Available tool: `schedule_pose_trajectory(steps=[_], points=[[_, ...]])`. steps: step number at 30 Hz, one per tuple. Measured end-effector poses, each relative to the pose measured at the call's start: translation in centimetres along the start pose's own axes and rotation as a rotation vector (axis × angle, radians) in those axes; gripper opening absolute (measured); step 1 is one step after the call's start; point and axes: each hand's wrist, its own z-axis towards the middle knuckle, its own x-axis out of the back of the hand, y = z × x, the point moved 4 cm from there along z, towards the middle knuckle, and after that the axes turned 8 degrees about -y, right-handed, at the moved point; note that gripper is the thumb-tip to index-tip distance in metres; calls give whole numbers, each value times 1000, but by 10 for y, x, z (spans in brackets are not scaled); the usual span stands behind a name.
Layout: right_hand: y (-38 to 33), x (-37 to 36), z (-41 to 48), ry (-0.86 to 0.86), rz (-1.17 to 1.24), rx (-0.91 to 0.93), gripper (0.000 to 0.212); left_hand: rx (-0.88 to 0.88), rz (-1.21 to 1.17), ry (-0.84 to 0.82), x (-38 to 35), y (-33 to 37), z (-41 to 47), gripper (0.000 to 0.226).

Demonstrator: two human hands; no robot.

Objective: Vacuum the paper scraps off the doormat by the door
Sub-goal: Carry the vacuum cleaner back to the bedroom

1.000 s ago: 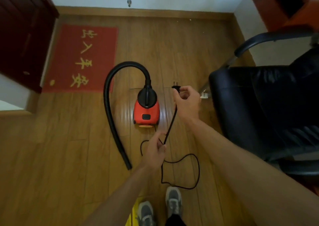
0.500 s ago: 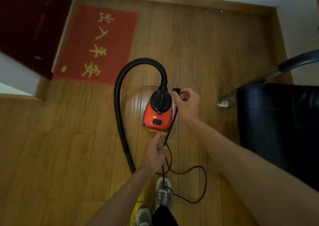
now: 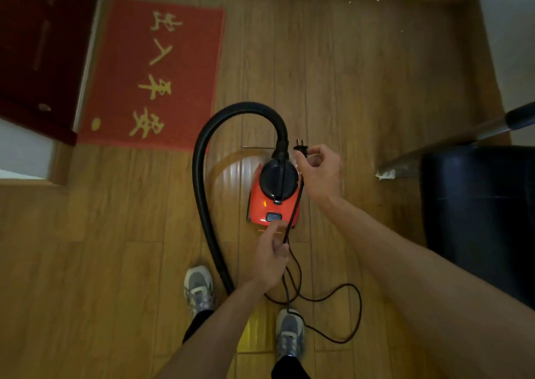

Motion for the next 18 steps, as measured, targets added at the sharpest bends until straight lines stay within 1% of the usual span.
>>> schedule_pose_trajectory(steps=[2, 7, 11, 13, 15, 18], points=[[-3, -9, 8, 34, 12, -26, 14, 4, 23, -44, 15, 2, 8, 42], [-12, -34, 25, 95, 30, -101, 18, -20, 48, -163, 51, 7, 29, 47], [-16, -47, 40, 141, 12, -129, 17, -84, 132, -199, 74, 10, 48, 33], [-14, -51, 46, 152, 14, -144, 14, -104, 150, -224, 80, 8, 56, 30], [-10, -53, 50, 154, 11, -153, 11, -94, 145, -248, 82, 4, 64, 35], [0, -55, 55, 152, -9, -165, 11, -86, 148, -248, 82, -4, 73, 46]])
